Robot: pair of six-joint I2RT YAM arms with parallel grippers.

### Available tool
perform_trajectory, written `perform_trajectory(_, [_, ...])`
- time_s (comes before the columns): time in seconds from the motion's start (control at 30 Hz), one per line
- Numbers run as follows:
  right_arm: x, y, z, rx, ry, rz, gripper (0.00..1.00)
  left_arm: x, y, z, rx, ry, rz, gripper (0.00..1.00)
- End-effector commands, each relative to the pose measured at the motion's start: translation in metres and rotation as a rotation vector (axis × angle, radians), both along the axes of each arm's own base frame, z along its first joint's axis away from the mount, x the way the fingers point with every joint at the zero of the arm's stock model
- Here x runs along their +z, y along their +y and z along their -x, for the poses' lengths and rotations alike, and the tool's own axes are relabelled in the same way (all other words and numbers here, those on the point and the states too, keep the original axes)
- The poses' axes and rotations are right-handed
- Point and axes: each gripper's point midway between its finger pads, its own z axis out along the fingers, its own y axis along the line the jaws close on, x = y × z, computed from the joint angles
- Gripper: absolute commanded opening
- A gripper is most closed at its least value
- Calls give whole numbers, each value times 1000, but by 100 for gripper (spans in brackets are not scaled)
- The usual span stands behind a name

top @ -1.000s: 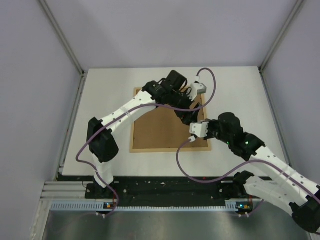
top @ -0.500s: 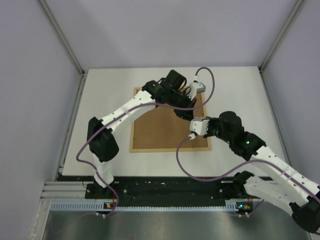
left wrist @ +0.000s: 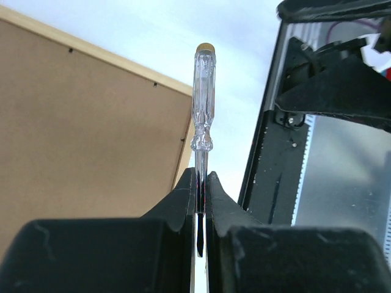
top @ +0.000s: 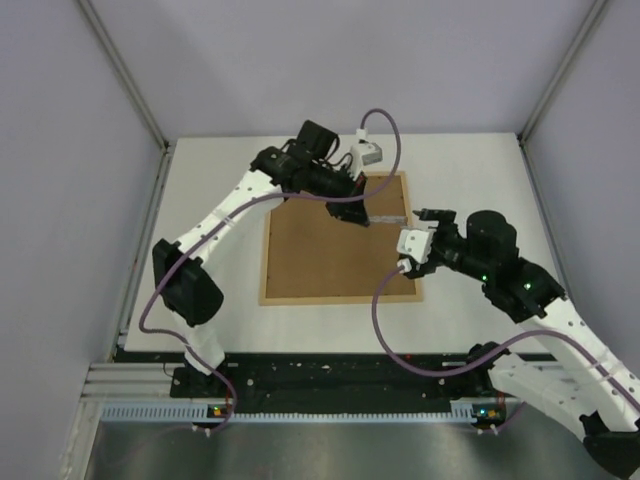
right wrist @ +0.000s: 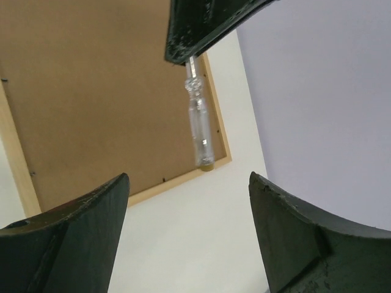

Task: Take the photo out of the frame
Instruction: Pick up the screwdriver from the center of the board.

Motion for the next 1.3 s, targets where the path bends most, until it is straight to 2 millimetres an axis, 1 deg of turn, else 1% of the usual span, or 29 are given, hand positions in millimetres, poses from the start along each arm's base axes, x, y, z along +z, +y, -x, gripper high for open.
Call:
perform_trajectory(0.0, [27, 28, 33, 196, 122, -131, 78, 81, 25, 34, -141, -60, 229, 0])
perform_trajectory(0.03, [34, 33, 38, 230, 145, -162, 78, 87, 29, 37, -146, -64, 251, 0])
perform_trajectory(0.1, [49, 45, 44, 275, 193, -221, 78, 91, 34, 44, -158, -45, 286, 0])
perform_trajectory(0.23, [82, 61, 50, 350, 253, -310, 77, 100, 37, 61, -199, -10, 341, 0])
perform_trajectory(0.33, [103, 68, 57, 436, 306, -375, 77, 102, 39, 64, -200, -7, 352, 0])
perform_trajectory(0.4, [114, 71, 66, 506, 353, -416, 77, 101, 39, 64, -197, 10, 359, 0])
perform_trajectory(0.47, [117, 74, 67, 543, 387, -438, 77, 106, 41, 66, -204, 38, 385, 0])
perform_trajectory(0.53, [115, 74, 64, 562, 443, -462, 77, 108, 41, 64, -205, 34, 401, 0])
perform_trajectory(0.6, [116, 72, 60, 591, 500, -502, 76, 109, 42, 64, -185, 78, 405, 0])
perform_trajectory(0.67, [120, 70, 61, 632, 573, -548, 75, 110, 43, 62, -170, 106, 418, 0])
perform_trajectory(0.73, [119, 72, 62, 661, 636, -579, 74, 112, 45, 58, -151, 134, 432, 0])
perform_trajectory(0.8, [114, 75, 57, 656, 676, -618, 74, 113, 46, 53, -135, 158, 447, 0])
perform_trajectory(0.83, [116, 76, 56, 654, 686, -648, 74, 113, 47, 52, -132, 174, 454, 0])
perform_trajectory(0.87, [111, 78, 55, 655, 708, -669, 74, 115, 47, 50, -131, 173, 465, 0])
perform_trajectory(1.03, [106, 80, 44, 626, 732, -722, 72, 112, 49, 44, -98, 217, 484, 0])
perform_trajectory(1.07, [107, 81, 42, 615, 728, -732, 71, 114, 50, 43, -96, 221, 491, 0])
perform_trajectory(1.1, [107, 80, 40, 606, 724, -739, 71, 111, 50, 42, -93, 233, 493, 0])
perform_trajectory(1.27, [107, 80, 31, 575, 651, -758, 70, 112, 52, 42, -86, 253, 504, 0])
